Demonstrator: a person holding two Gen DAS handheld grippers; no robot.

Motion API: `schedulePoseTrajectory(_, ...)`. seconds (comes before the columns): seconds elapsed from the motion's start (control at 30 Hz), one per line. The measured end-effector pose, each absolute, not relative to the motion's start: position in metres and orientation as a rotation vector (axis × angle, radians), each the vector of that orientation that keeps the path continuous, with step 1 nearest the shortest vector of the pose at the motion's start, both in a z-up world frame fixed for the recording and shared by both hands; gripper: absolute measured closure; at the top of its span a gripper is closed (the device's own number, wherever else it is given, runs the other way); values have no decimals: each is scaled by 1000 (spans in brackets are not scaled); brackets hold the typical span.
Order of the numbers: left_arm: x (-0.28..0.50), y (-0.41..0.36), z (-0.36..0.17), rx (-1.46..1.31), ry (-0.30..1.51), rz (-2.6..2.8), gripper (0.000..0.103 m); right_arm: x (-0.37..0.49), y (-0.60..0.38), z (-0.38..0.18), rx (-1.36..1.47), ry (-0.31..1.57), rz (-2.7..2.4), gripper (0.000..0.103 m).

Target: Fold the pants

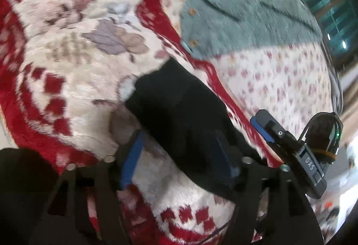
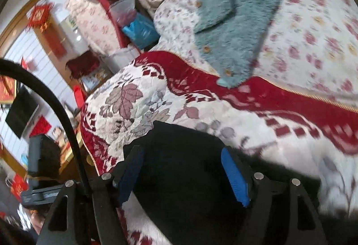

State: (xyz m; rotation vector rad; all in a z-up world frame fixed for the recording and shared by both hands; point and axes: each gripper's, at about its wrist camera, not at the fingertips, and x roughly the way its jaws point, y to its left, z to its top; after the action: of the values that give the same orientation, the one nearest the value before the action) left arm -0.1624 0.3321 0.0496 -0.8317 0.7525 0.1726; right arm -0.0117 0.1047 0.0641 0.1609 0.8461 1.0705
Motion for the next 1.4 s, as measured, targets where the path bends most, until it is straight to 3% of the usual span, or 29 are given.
schedulePoseTrajectory(0.23,-141,336,18,-861,851,176,32,10,178,63,-57,889,1151,33)
schedulePoseTrajectory(0.53,-125,341,7,-845,824,191,32,32,266,32,-354,1033,1271,33)
schedulePoseTrajectory(0.6,-123,339,7,-814,806,197,32,31,280,20,-399,1070,1299,39)
schedulePoseTrajectory(0.67,-122,339,7,-792,797,191,38,30,284,15,-396,1046,1297,58)
schedulePoseTrajectory(0.7,-122,341,7,-786,795,194,59,27,282,16,-390,1018,1292,63)
schedulePoseTrajectory(0.73,-120,343,5,-808,795,159,68,25,278,18,-374,996,1295,73)
schedulePoseTrajectory(0.77,-118,346,3,-846,797,137,69,23,272,22,-346,968,1295,81)
schedulePoseTrajectory(0.87,-121,344,11,-835,777,117,78,22,250,37,-222,931,1293,88)
schedulePoseTrajectory(1.4,-132,217,151,-485,583,-175,81,3,31,142,322,682,1233,89)
